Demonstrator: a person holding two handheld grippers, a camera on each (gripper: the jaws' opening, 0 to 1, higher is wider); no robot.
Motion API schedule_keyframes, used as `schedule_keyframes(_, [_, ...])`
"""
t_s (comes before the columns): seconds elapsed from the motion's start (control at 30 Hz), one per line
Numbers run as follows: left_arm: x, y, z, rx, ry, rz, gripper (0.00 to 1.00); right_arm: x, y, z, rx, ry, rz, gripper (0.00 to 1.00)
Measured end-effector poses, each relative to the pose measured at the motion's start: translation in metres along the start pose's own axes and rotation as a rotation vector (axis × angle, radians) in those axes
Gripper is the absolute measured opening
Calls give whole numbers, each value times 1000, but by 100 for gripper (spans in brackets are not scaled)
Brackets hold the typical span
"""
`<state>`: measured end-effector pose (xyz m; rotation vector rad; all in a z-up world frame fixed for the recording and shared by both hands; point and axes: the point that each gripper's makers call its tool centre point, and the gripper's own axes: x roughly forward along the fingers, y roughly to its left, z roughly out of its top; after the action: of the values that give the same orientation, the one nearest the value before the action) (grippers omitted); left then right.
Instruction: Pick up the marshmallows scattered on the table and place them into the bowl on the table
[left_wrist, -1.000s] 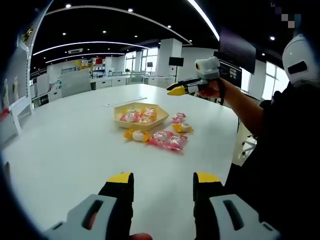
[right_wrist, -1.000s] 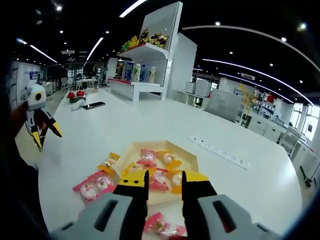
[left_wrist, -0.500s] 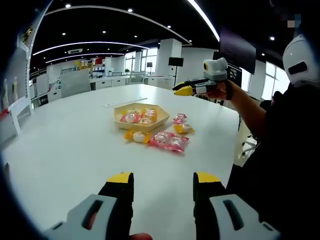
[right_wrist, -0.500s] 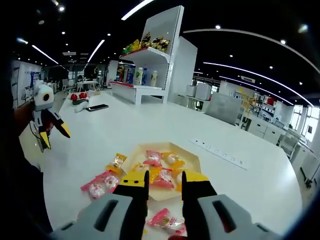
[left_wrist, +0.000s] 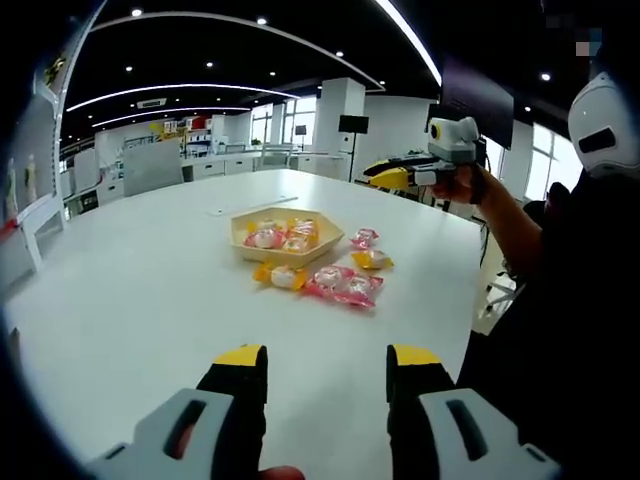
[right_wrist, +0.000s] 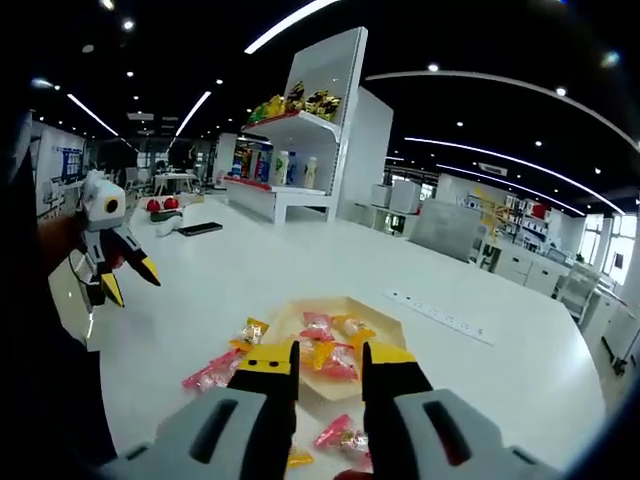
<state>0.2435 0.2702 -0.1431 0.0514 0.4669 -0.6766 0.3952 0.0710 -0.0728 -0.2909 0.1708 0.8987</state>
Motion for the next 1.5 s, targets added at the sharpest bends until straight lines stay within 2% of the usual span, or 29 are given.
schedule_keyframes(0.3, [-3,11,2,0,-8,26,48,-11,4,-4,18,-10,-3,26])
schedule_keyframes(0.57, [-3,11,4,5,-13,24,48,-25,15,-4,25,-24,4,26])
schedule_keyframes(1.2, [-3,15,6,7,-16,33,48,-52,24,-14,71,-59,-23,26])
schedule_keyframes(1.33, [-4,15,7,6,-19,38,48,-59,30,-14,84,-79,-24,26])
schedule_keyframes(1.5, [-3,17,5,11,-10,45,48,-65,38,-19,82,-73,-20,26])
